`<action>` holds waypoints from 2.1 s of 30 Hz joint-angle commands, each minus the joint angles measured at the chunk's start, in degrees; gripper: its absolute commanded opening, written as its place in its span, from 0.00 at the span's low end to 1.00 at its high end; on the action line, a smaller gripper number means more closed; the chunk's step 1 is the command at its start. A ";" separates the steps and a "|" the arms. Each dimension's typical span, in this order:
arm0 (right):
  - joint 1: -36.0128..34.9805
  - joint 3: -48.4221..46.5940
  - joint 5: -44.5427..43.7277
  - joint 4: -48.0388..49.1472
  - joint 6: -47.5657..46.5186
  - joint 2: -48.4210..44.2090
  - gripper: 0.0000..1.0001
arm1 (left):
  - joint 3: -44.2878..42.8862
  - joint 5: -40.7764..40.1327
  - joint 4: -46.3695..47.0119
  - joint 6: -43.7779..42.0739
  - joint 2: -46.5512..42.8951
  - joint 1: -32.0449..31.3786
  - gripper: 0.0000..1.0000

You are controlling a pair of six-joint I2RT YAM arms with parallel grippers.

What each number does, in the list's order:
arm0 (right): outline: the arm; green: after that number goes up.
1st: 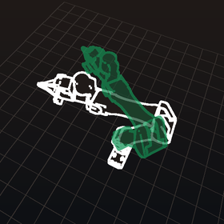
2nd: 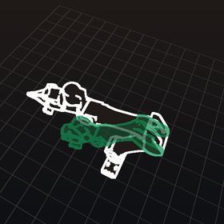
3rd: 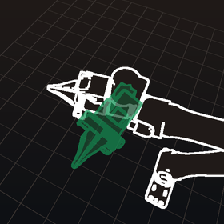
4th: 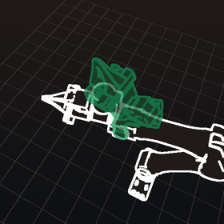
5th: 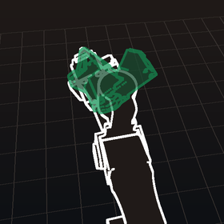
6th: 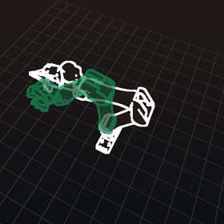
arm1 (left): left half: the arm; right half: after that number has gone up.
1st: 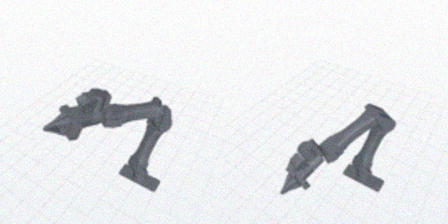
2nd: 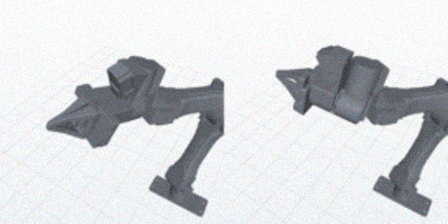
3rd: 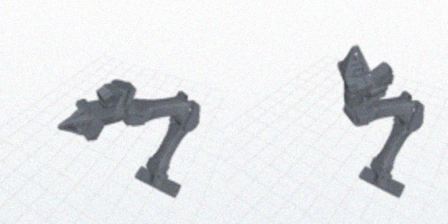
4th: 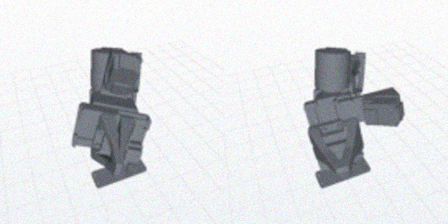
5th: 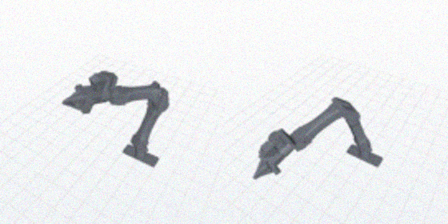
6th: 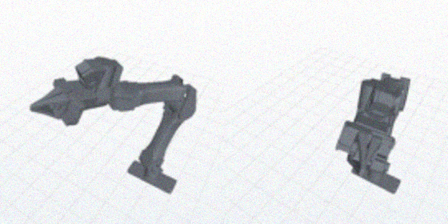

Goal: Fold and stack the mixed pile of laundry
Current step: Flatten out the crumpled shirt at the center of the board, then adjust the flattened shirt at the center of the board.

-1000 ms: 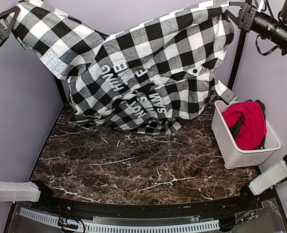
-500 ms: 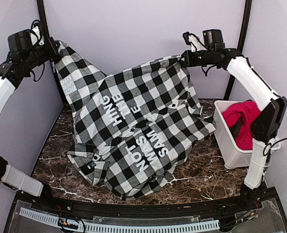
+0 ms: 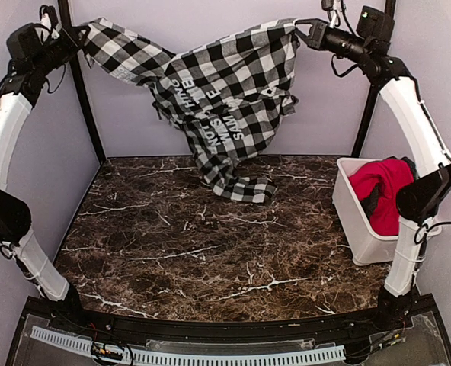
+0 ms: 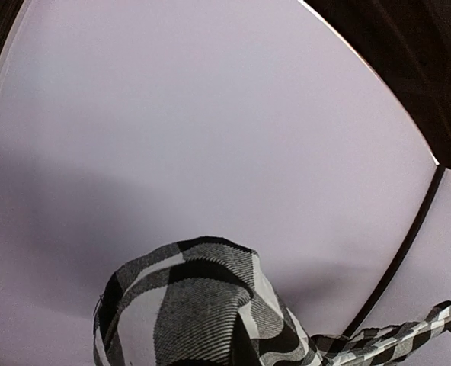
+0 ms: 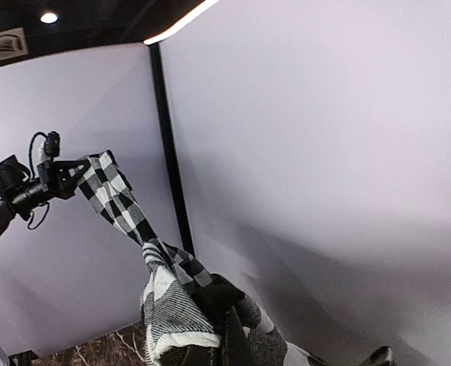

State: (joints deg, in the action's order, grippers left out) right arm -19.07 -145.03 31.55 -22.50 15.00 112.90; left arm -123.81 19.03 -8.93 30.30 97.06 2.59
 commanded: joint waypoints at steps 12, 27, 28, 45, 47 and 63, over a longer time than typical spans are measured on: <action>-6.02 60.28 5.06 17.99 -0.80 -13.06 0.00 | 71.89 7.14 13.13 1.80 -41.62 -3.77 0.00; -12.21 81.20 -5.80 3.04 -4.56 -19.62 0.00 | 83.37 -7.51 -21.97 4.95 -53.92 -19.55 0.00; -12.22 82.39 -6.34 2.04 -4.28 -20.70 0.00 | 82.85 -8.76 -23.31 5.69 -53.60 -21.18 0.00; -14.94 85.04 -19.63 -24.87 1.60 -34.48 0.46 | 65.39 -30.79 -51.12 8.85 -43.04 -45.44 0.76; -14.92 82.77 -21.36 -25.99 1.46 -36.67 0.62 | 64.26 -27.58 -47.32 5.14 -45.07 -39.00 0.81; -15.58 72.53 -12.95 -11.32 -7.84 -12.50 0.73 | 45.58 -10.31 -13.03 -4.97 3.34 -28.08 0.79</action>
State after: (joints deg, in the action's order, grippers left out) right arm -33.85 -68.99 16.64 -37.36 10.20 95.33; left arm -70.24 5.72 -29.15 27.55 93.41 -26.13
